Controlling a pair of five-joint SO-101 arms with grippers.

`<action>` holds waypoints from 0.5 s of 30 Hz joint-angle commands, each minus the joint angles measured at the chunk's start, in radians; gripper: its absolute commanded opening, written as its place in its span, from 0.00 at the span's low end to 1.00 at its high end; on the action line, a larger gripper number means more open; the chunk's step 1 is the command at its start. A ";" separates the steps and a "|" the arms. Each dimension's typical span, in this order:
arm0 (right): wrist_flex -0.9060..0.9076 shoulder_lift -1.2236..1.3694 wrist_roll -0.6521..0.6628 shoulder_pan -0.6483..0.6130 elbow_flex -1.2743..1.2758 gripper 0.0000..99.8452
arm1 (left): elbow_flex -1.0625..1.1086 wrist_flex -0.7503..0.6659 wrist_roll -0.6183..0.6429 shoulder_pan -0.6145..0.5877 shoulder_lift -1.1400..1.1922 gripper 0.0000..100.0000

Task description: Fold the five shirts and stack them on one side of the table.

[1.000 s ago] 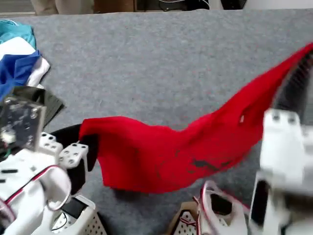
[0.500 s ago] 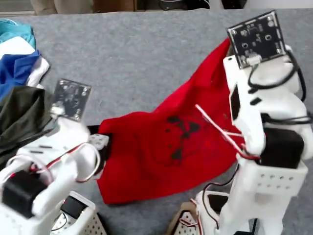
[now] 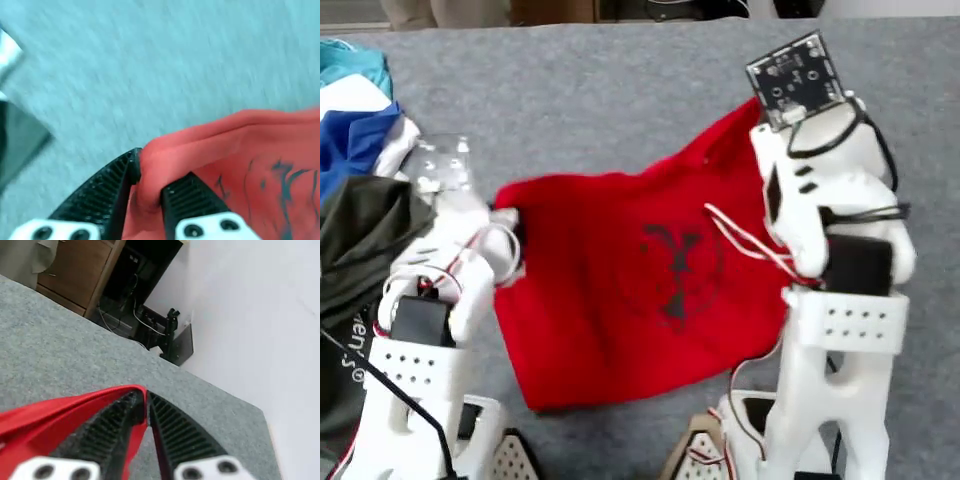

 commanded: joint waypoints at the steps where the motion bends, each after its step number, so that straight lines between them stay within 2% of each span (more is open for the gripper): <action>1: -0.144 0.008 0.003 -0.039 0.084 0.01 | 0.051 -0.222 -0.011 -0.048 -0.012 0.02; 8: -0.480 0.008 -0.002 -0.074 0.328 0.00 | 0.157 -0.393 -0.011 -0.049 0.110 0.02; 15: -0.640 0.105 -0.005 -0.076 0.437 0.00 | 0.043 -0.486 -0.011 -0.049 0.432 0.02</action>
